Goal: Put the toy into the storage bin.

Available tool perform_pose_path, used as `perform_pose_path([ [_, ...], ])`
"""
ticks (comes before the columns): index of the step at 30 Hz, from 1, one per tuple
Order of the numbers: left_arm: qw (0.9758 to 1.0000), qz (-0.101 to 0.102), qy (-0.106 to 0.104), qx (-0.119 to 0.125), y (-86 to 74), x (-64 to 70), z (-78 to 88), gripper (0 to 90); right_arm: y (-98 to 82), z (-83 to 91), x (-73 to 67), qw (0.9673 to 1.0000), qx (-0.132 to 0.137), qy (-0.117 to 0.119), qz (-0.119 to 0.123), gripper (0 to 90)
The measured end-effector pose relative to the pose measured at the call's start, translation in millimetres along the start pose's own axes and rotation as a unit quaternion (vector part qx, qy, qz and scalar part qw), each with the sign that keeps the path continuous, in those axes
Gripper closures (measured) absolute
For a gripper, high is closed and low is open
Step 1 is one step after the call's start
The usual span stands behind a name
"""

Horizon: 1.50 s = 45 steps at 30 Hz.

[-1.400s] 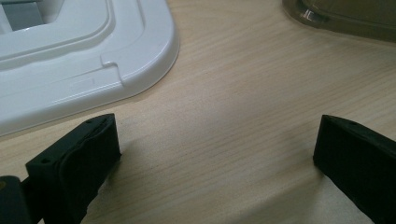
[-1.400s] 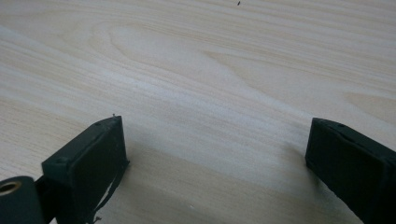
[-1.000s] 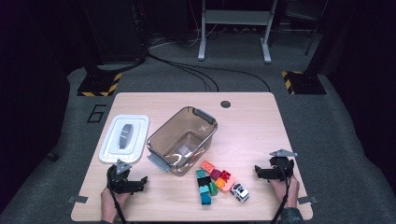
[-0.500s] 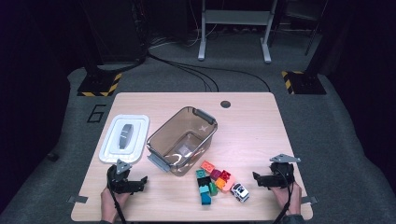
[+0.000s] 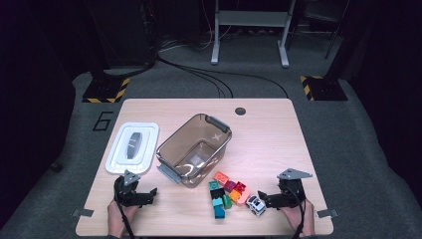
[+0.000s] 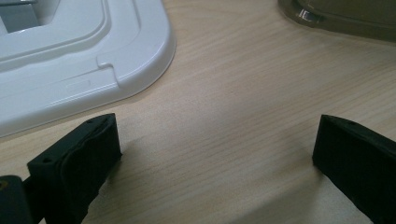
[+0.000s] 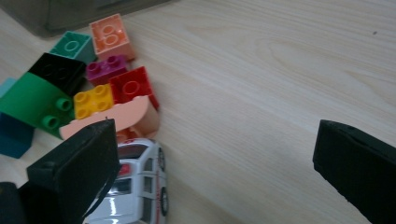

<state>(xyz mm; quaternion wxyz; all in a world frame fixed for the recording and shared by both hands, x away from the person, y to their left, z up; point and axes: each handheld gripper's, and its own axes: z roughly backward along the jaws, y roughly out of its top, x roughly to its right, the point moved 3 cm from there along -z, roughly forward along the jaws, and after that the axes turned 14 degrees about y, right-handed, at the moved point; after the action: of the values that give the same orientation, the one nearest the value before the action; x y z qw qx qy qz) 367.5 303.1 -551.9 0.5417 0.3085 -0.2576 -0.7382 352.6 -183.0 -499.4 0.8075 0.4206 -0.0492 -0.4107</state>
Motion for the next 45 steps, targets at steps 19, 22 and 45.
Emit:
perform_pose_path([
  [19,1.0000,0.004,0.002,-0.001,0.2,0.1,-0.3,0.8,-22.3,-21.0,-31.8,0.9980,-0.050,0.025,0.030,20.6],
  [22,1.0000,0.004,0.002,-0.001,0.2,0.1,-0.4,0.8,-23.9,-21.7,-33.2,0.9978,-0.052,0.026,0.032,25.2],
  [45,1.0000,0.003,0.002,-0.001,0.2,0.0,-0.1,1.0,-31.2,-32.3,-40.8,0.9947,-0.085,0.017,0.056,41.1],
])
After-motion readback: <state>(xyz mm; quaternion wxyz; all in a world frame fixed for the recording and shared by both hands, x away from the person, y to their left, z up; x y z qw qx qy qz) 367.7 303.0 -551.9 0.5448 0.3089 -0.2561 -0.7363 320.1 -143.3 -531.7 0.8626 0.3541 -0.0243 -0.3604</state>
